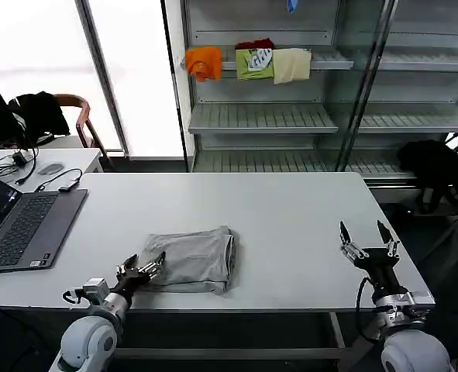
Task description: Fold and organize the clothes.
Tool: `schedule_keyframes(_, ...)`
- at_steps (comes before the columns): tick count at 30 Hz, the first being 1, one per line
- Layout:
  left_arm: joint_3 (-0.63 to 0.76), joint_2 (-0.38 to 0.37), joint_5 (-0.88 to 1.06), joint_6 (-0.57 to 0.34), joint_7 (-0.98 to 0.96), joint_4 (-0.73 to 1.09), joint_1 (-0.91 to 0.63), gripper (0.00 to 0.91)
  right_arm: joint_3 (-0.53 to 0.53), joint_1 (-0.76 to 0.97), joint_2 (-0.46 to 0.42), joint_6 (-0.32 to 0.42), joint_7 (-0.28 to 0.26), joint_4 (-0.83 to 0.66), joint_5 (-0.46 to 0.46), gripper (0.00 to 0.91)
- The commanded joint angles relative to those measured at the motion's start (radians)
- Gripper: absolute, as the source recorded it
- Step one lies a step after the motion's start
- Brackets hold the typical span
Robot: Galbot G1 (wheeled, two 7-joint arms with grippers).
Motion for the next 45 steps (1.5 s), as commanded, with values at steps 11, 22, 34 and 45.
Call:
schedule_keyframes(11, 0.017, -0.024, 0.015, -0.016, 0.020, 0.033, 0.001, 0.010, -0.002, 0.001, 0.002, 0.002, 0.000, 0.003, -0.001, 0.907)
schedule_keyframes(22, -0.031, 0.057, 0.017, -0.044, 0.020, -0.039, -0.010, 0.000, -0.004, 0.007, 0.002, 0.002, 0.000, 0.004, -0.001, 0.907)
schedule_keyframes(34, -0.319, 0.431, -0.075, -0.076, 0.053, 0.005, -0.050, 0.000, -0.034, 0.044, 0.011, 0.000, -0.001, -0.002, -0.002, 0.907)
schedule_keyframes(45, -0.212, 0.539, 0.046, -0.091, 0.210, -0.043, -0.215, 0.000, -0.012, 0.029, 0.005, -0.001, -0.002, 0.008, 0.001, 0.907)
